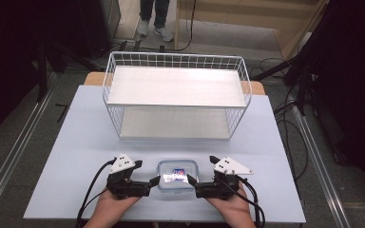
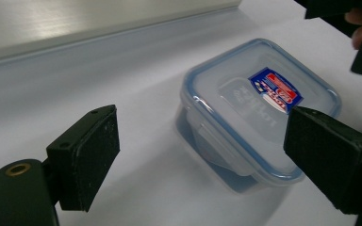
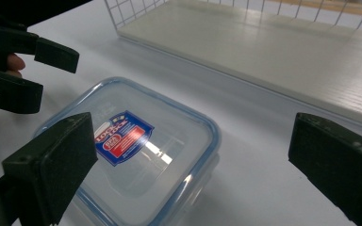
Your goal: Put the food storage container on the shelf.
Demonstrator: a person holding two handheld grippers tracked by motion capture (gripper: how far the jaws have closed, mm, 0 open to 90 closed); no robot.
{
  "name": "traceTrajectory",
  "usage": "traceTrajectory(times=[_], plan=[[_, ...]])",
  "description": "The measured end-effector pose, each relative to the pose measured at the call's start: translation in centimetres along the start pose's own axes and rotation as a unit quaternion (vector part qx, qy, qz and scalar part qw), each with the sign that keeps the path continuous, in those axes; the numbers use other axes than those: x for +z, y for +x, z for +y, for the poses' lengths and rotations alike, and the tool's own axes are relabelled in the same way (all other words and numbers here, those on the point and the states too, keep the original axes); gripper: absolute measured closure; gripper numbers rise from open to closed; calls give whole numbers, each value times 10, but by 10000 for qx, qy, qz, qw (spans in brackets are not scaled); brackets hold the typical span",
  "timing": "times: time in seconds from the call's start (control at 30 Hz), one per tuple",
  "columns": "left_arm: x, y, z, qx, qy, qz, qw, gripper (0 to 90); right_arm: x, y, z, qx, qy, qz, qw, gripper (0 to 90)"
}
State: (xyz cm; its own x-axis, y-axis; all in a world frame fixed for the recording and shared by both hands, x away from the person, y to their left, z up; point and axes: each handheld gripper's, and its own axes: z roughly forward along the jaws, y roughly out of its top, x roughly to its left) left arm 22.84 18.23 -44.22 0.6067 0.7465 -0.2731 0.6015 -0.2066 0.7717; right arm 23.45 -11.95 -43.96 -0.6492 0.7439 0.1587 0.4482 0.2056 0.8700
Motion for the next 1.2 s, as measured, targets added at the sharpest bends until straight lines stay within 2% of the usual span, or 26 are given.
traceTrajectory(times=[0.03, 0.07, 0.1, 0.2, 0.3, 0.37, 0.47, 0.6, 0.67, 0.7, 0.73, 0.93, 1.03, 1.07, 1.1, 1.13, 1.17, 1.2], plan=[[4, 0, -1, -148, 60, -162, 9997, 119, 3, 2, -1, 7, 80, 53, 10000, 19], [4, 0, -1, -148, 60, -162, 9997, 121, 5, 3, -2, 27, 133, 85, 9999, 19], [7, -2, -2, -229, 129, -277, 9993, 127, 6, 4, -3, 32, 175, 104, 9998, 18], [10, -4, -4, -226, 186, -286, 9992, 133, 8, 4, -6, 105, 250, 169, 9995, 18], [13, -3, -6, -375, 231, -390, 9983, 139, 11, 3, -11, 239, 362, 258, 9987, 25], [15, -3, -7, -440, 244, -455, 9977, 142, 13, 2, -16, 267, 469, 230, 9983, 60], [17, -3, -8, -500, 257, -469, 9973, 143, 14, 0, -19, 319, 509, 266, 9978, 76], [22, 1, -10, -690, 346, -625, 9951, 150, 15, -2, -22, 546, 509, 433, 9963, 140], [23, 2, -10, -757, 355, -684, 9941, 157, 15, -3, -22, 612, 515, 480, 9956, 140], [23, 4, -11, -858, 363, -768, 9927, 165, 16, -4, -23, 767, 537, 549, 9941, 143], [23, 4, -11, -858, 363, -768, 9927, 176, 17, -4, -24, 811, 546, 582, 9935, 143], [29, 4, -13, -1107, 376, -1132, 9867, 230, 20, -9, -27, 1162, 596, 790, 9883, 144], [31, 4, -14, -1165, 382, -1183, 9854, 243, 21, -11, -28, 1335, 655, 935, 9845, 143], [31, 4, -14, -1165, 382, -1183, 9854, 243, 21, -11, -28, 1335, 655, 935, 9845, 143], [31, 5, -14, -1224, 396, -1215, 9842, 243, 22, -11, -29, 1390, 699, 1032, 9824, 151], [31, 5, -14, -1224, 396, -1215, 9842, 243, 22, -11, -29, 1390, 699, 1032, 9824, 151], [31, 6, -15, -1280, 393, -1246, 9831, 243, 23, -11, -29, 1398, 690, 1085, 9818, 160], [32, 7, -15, -1335, 407, -1278, 9819, 242, 24, -11, -31, 1475, 680, 1167, 9798, 172]])
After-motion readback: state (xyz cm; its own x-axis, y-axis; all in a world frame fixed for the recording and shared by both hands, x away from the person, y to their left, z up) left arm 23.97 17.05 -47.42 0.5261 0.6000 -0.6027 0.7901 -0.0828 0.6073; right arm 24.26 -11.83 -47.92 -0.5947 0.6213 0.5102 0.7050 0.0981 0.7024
